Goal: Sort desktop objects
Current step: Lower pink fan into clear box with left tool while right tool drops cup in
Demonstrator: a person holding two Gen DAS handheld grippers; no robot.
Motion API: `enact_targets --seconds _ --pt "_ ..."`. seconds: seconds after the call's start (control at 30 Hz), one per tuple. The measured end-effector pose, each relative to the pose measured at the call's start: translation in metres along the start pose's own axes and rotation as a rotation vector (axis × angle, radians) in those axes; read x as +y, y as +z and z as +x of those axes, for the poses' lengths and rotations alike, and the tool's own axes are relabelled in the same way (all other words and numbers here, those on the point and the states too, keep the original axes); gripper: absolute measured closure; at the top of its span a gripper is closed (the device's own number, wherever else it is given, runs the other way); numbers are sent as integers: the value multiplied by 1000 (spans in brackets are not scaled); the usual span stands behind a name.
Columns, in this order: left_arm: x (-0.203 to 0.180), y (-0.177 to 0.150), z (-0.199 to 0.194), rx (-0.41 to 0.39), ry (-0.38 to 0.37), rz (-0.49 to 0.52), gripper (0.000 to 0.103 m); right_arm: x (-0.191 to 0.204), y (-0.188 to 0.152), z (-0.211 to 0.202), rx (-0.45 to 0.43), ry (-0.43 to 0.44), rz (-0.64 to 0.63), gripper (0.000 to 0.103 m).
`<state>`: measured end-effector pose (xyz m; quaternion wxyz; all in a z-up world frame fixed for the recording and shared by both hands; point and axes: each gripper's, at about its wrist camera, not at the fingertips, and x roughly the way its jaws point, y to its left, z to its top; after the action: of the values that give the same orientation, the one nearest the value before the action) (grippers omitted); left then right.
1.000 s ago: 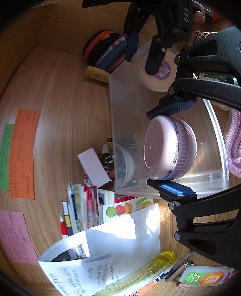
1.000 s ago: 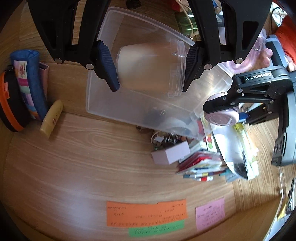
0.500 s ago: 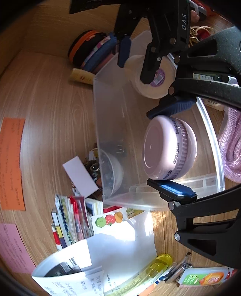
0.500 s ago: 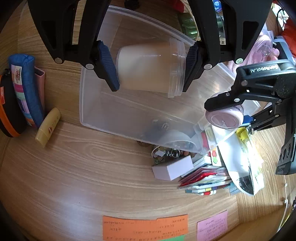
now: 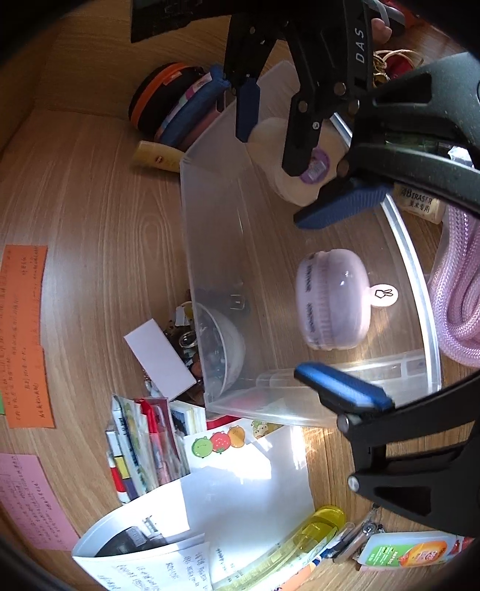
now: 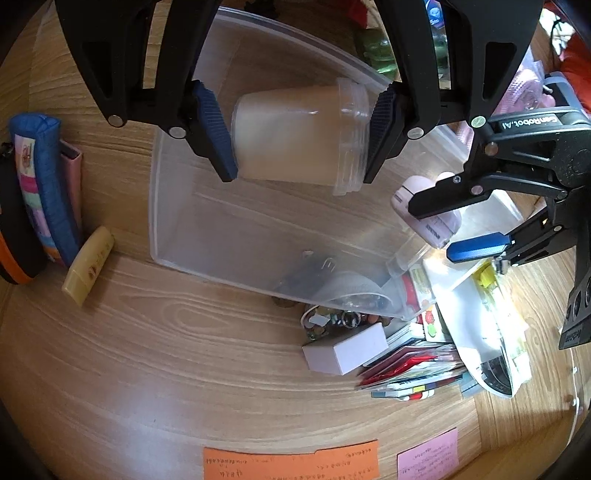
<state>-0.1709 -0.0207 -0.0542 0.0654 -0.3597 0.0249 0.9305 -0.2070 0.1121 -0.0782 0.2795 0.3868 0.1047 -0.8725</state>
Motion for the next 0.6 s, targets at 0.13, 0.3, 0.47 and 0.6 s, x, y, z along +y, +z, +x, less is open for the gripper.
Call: enact_targets --seconds 0.13,0.3,0.47,0.6 --pt "-1 1 -6 -20 6 4 20 3 0 -9 -48 -27 -30 36" --pt "3 4 -15 -47 3 -15 16 10 -1 -23 -121 -71 -78 21" --pt "8 6 -30 -86 31 -46 9 5 3 -32 -151 -85 -61 21" --pt "10 5 -41 -98 47 -57 7 -4 7 -44 -165 -81 -12 21"
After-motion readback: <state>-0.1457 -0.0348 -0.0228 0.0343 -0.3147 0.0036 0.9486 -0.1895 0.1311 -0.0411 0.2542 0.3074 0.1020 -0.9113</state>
